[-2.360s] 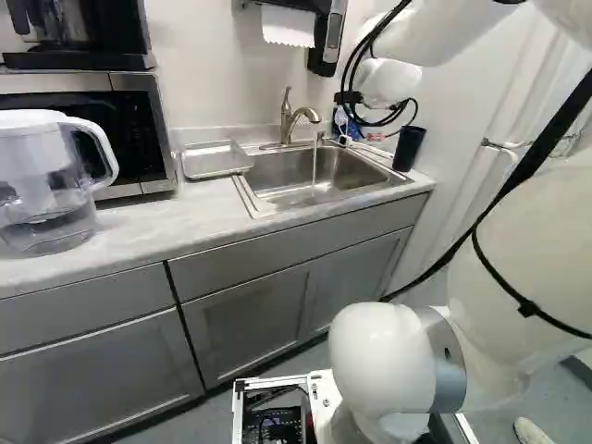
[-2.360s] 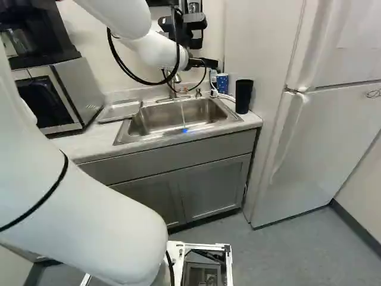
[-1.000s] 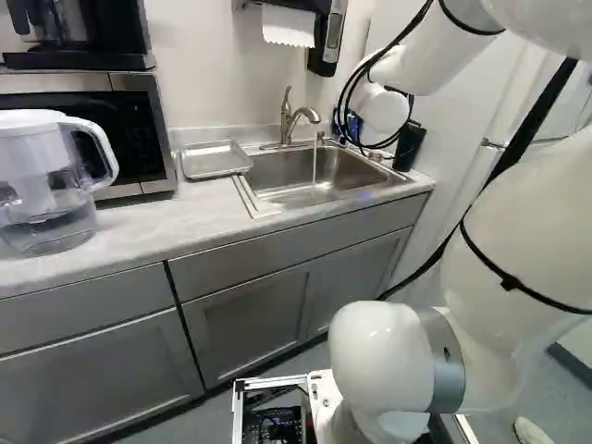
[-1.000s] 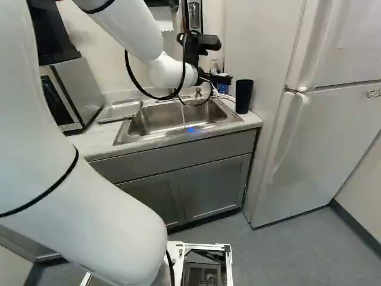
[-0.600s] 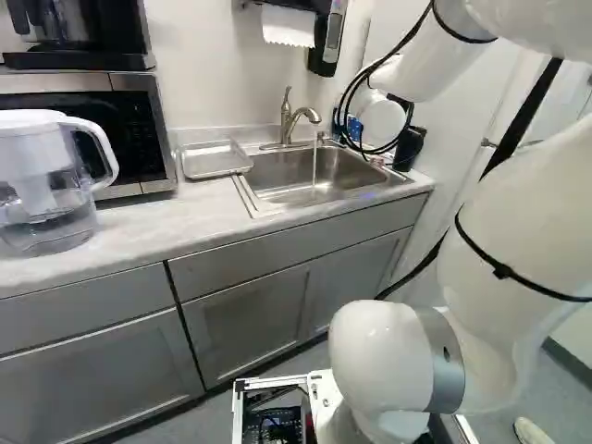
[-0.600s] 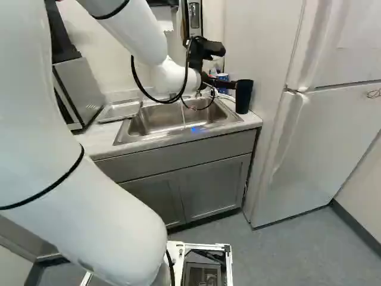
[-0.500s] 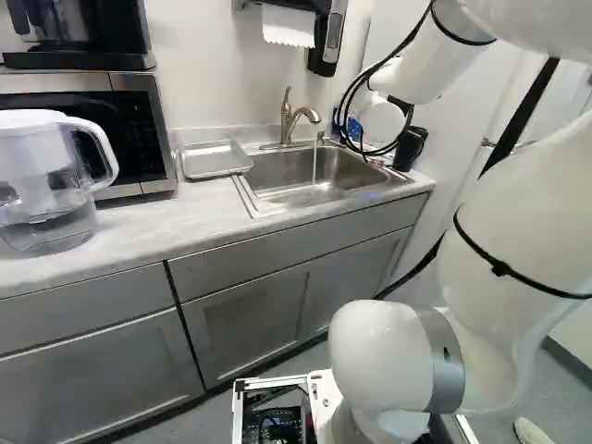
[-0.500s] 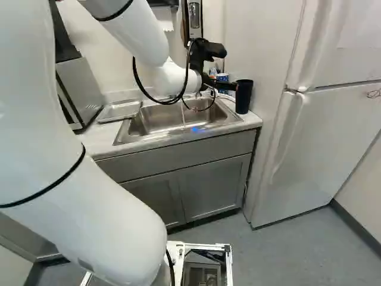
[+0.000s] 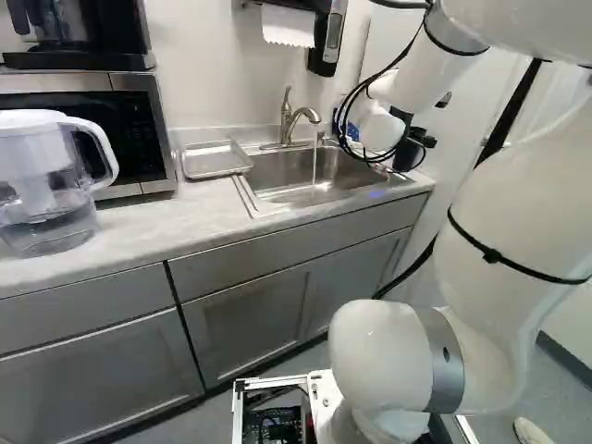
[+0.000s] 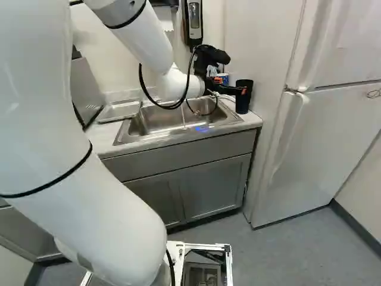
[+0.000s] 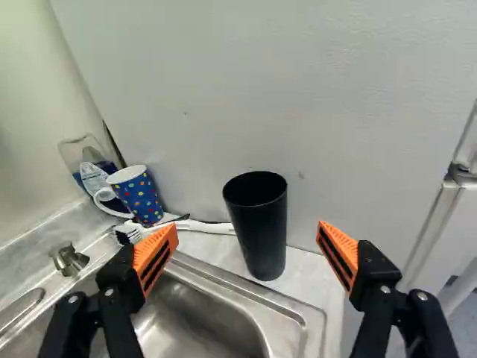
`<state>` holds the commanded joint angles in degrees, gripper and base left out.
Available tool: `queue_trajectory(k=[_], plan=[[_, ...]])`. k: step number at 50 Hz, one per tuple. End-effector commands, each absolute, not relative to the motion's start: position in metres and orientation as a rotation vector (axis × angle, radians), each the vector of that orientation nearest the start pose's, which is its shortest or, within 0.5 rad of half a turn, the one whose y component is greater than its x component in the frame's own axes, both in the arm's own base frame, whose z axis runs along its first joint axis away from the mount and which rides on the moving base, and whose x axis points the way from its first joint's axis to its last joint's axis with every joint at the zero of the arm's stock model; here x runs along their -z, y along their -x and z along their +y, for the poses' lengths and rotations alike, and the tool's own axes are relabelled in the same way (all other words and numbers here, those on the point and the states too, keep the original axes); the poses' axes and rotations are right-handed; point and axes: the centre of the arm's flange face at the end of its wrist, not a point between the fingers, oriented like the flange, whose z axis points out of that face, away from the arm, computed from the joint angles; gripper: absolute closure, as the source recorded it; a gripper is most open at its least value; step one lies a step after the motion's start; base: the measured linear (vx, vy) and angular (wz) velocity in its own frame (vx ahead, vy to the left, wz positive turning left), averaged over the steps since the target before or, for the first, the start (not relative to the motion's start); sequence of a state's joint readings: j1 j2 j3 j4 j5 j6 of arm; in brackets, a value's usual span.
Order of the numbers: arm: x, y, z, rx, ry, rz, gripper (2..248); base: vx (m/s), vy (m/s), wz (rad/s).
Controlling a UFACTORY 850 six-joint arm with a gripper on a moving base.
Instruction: Rinse the cup and place it in the tray
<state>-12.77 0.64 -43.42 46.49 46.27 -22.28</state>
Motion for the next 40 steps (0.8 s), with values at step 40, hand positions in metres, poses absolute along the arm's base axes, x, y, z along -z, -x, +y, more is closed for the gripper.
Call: queue_trajectory(k=[40], plan=[[-0.501,-0.489,-0.152,2.290,2.472,1.349,3,0.000,0.000,0.000]])
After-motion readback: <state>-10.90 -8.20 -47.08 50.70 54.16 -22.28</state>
